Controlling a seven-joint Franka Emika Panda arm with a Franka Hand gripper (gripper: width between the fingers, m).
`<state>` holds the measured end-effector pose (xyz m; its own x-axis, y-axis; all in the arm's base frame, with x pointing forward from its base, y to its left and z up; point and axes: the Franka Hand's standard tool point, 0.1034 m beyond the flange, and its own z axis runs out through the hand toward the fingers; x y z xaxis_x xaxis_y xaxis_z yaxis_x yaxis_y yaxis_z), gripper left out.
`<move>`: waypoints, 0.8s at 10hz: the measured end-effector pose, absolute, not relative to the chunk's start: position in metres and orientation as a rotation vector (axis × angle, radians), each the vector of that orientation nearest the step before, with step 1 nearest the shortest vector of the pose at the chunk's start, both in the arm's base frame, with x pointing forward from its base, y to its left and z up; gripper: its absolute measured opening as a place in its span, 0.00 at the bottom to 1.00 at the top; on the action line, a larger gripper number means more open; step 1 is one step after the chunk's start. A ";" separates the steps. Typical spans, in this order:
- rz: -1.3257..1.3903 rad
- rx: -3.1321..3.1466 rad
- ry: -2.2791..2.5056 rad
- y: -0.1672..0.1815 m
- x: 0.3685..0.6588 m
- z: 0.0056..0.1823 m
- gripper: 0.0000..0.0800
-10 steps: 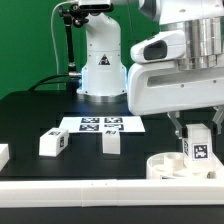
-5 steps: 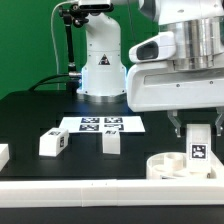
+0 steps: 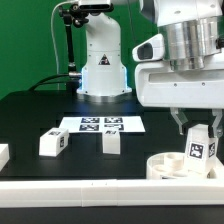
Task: Assemble stool
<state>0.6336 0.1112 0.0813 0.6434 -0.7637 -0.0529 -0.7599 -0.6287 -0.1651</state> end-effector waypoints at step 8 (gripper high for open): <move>0.091 -2.087 2.040 0.116 0.635 0.082 0.43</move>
Offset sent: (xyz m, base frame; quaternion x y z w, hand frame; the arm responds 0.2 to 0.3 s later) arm -0.0023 0.0004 -0.0033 0.0074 -0.0061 0.2400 0.9707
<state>0.6350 0.1159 0.0816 0.0337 -0.9797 -0.1977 -0.9934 -0.0111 -0.1141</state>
